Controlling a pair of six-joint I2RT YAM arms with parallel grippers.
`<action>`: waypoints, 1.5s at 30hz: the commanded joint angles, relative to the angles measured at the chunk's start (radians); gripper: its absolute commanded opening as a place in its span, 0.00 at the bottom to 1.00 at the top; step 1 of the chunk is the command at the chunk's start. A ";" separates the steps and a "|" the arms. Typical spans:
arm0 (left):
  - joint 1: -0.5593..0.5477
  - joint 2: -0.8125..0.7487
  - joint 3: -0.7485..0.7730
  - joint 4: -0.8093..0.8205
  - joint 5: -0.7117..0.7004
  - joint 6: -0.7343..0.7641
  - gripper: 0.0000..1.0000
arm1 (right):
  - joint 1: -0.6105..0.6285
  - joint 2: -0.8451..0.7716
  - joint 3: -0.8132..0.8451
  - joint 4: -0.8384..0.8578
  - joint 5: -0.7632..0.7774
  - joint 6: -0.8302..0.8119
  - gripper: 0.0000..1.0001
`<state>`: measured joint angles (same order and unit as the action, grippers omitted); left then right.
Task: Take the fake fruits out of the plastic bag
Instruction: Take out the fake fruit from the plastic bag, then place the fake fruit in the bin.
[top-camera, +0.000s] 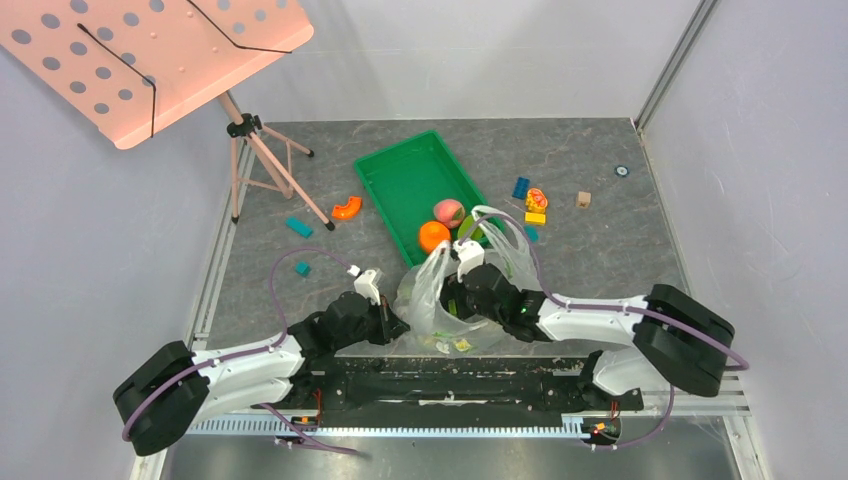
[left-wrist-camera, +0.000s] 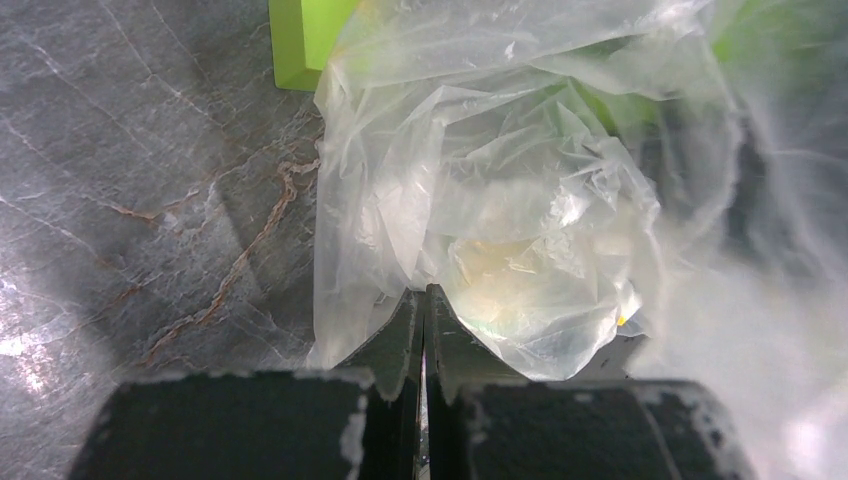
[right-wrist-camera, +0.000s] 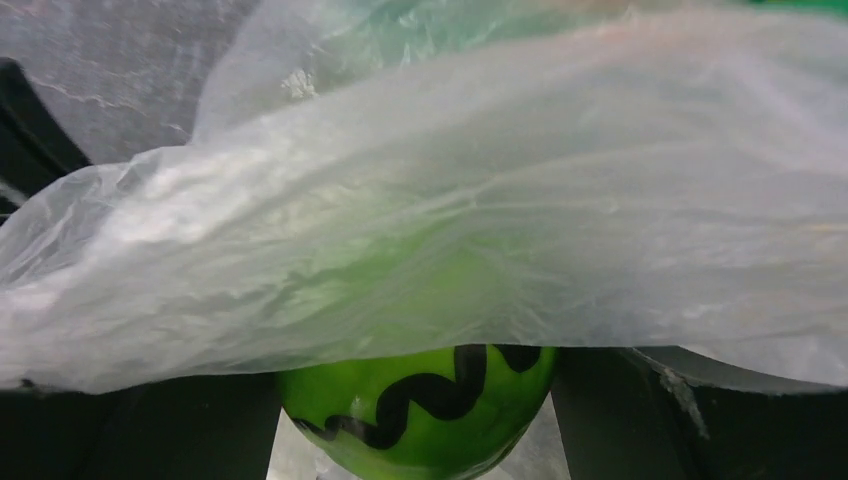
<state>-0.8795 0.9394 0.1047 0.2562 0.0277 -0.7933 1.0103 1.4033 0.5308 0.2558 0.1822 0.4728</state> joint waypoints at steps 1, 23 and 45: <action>-0.003 -0.007 0.010 0.012 -0.016 0.046 0.02 | -0.002 -0.111 -0.012 0.020 0.043 -0.043 0.68; -0.003 -0.019 0.015 -0.008 -0.024 0.055 0.02 | -0.003 -0.623 0.093 -0.509 0.117 -0.096 0.66; -0.004 0.009 0.107 -0.117 0.029 0.197 0.02 | -0.091 -0.186 0.724 -0.689 0.192 -0.315 0.69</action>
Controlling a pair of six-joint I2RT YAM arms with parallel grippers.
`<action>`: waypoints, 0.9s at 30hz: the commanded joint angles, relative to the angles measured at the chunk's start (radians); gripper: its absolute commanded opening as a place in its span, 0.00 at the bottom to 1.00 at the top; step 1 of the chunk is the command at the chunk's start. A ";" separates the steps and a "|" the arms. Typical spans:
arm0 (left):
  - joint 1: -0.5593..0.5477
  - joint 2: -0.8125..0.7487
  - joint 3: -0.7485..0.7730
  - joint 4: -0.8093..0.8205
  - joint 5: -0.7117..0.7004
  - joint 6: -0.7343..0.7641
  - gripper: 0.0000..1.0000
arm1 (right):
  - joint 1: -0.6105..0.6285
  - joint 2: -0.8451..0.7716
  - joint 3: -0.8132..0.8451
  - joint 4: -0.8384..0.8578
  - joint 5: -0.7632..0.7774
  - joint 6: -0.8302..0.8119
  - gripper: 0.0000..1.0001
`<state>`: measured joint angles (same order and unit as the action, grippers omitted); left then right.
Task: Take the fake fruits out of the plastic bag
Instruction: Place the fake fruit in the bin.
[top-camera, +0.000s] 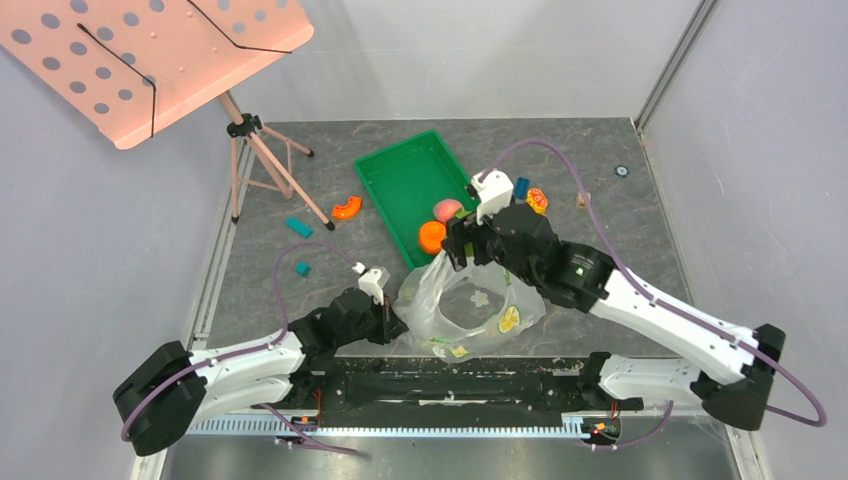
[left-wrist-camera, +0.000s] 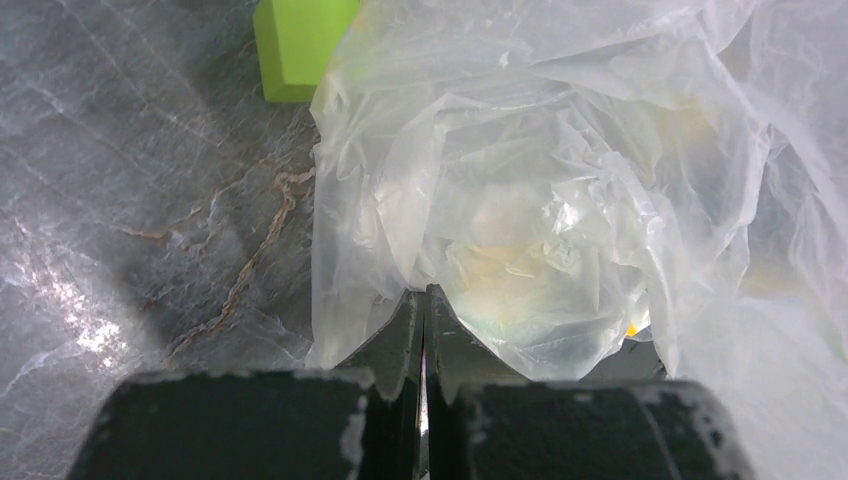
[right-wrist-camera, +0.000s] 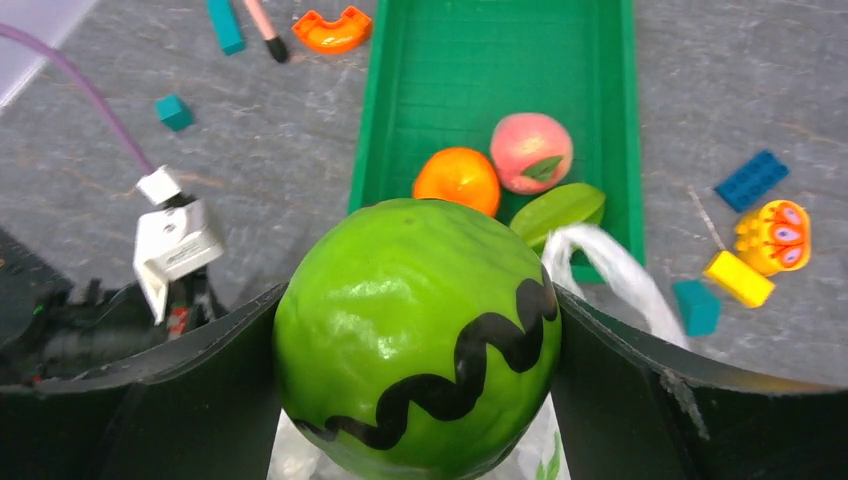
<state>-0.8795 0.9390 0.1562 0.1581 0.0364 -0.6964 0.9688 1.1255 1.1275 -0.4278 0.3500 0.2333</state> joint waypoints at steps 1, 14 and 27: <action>-0.004 0.016 0.063 -0.025 0.022 0.109 0.02 | -0.065 0.125 0.162 -0.005 0.013 -0.089 0.69; -0.004 0.020 0.062 -0.020 0.031 0.109 0.02 | -0.242 0.619 0.512 0.038 -0.214 -0.189 0.69; -0.004 -0.004 0.049 -0.014 0.021 0.091 0.02 | -0.311 1.010 0.746 0.143 -0.285 -0.172 0.70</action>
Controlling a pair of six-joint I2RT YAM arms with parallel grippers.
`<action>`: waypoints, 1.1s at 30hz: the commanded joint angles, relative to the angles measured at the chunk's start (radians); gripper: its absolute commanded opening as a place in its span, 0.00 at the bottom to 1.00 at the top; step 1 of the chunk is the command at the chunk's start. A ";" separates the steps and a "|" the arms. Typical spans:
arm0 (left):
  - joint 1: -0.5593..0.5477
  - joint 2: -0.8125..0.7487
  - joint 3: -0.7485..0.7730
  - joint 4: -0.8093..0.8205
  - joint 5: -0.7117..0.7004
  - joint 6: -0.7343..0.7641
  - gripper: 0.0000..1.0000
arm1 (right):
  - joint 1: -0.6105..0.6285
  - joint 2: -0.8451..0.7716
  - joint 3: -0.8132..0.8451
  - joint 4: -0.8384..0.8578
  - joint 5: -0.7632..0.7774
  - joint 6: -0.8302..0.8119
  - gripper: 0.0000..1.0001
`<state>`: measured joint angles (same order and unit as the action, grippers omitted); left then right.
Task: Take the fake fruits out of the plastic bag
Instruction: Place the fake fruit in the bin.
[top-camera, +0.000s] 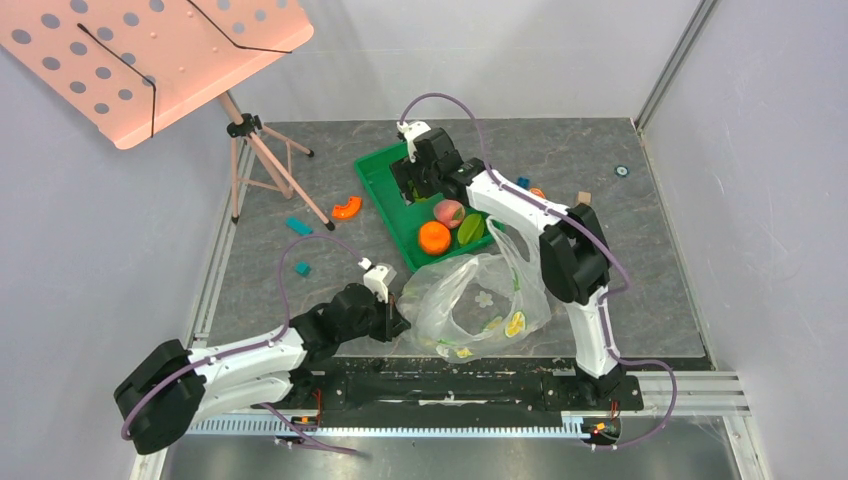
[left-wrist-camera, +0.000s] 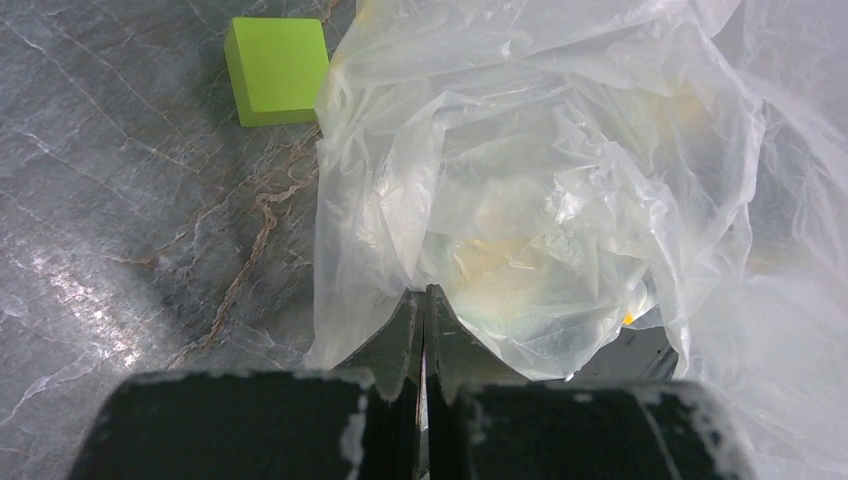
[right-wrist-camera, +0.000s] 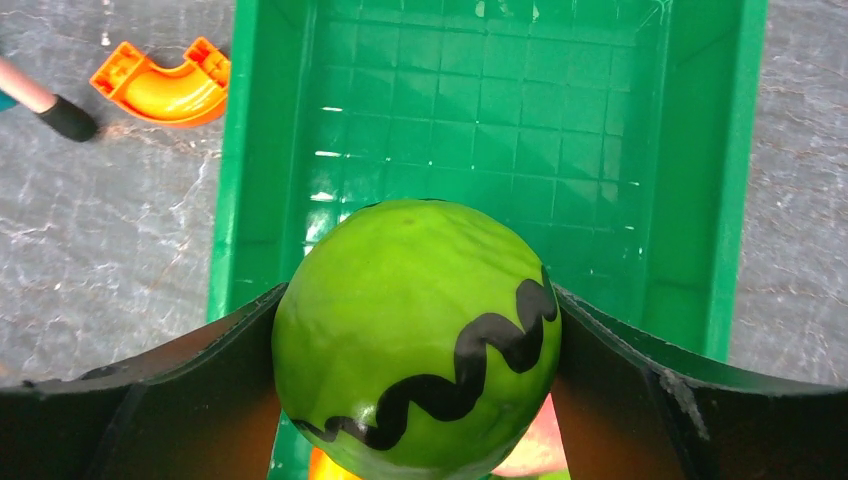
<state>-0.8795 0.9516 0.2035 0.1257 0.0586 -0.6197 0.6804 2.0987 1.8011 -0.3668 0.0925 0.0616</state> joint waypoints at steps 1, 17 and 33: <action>-0.004 -0.016 0.002 0.018 -0.002 0.014 0.02 | -0.028 0.050 0.073 0.094 -0.034 0.003 0.70; -0.004 -0.020 -0.004 0.017 -0.012 0.007 0.02 | -0.057 0.161 0.084 0.151 -0.165 -0.024 0.92; -0.004 -0.132 0.051 -0.088 -0.019 0.007 0.02 | -0.069 -0.187 -0.093 0.169 -0.052 -0.032 0.98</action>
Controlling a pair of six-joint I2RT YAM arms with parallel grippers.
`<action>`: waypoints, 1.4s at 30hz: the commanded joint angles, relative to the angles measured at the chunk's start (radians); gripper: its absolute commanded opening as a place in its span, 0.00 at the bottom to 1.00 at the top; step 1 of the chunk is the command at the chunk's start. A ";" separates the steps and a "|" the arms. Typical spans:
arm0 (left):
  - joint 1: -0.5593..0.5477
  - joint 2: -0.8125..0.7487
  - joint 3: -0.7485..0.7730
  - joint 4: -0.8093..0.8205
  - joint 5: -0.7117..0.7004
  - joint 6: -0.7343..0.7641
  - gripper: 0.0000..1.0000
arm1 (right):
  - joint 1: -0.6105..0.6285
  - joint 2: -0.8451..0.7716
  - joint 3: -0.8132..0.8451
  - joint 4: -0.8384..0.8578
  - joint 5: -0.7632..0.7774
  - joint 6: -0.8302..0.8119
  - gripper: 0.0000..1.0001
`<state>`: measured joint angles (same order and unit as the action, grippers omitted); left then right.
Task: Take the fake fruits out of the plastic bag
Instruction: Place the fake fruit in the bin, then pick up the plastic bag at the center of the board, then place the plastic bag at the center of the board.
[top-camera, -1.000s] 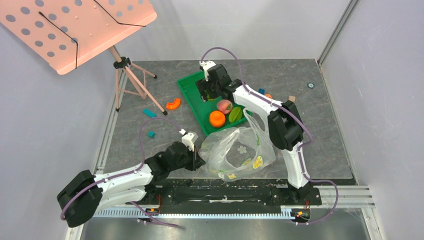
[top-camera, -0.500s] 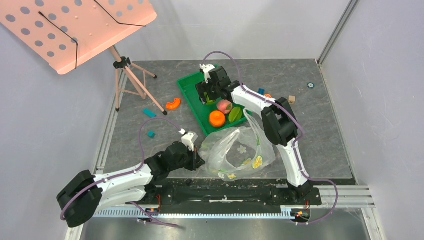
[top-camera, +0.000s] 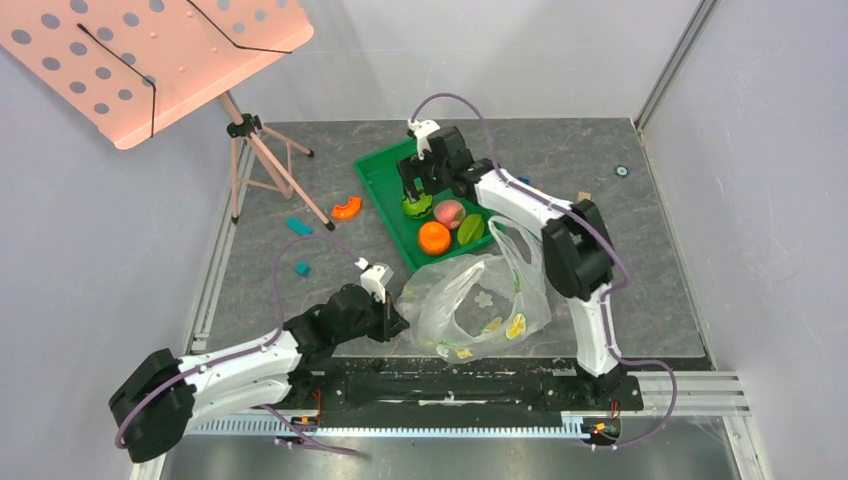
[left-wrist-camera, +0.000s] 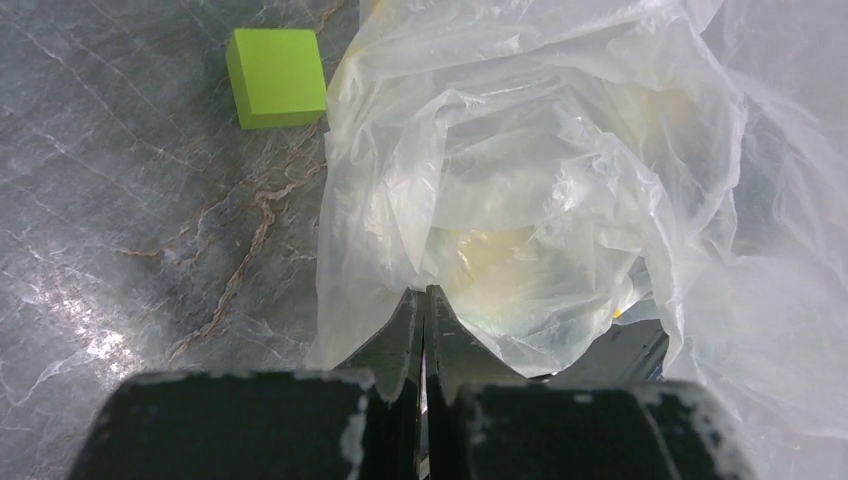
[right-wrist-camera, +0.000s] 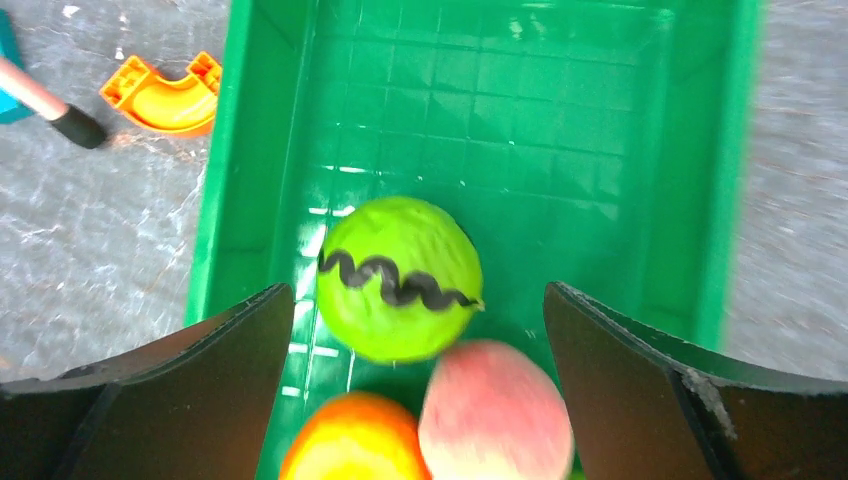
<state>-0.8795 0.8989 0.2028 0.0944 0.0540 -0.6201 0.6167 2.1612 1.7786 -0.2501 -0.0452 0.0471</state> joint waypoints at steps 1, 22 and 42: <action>-0.004 -0.105 0.076 -0.085 -0.014 0.017 0.02 | -0.005 -0.302 -0.101 0.049 0.107 -0.020 0.98; -0.024 0.281 1.176 -0.639 0.144 0.396 0.02 | -0.005 -1.558 -0.835 -0.010 0.573 0.083 0.98; -0.223 0.771 1.904 -0.873 -0.047 0.599 0.02 | -0.005 -1.966 -0.857 -0.139 0.751 0.168 0.98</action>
<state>-1.0573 1.6245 2.0876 -0.7364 0.0498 -0.0811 0.6121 0.2405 0.8639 -0.3771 0.6640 0.2008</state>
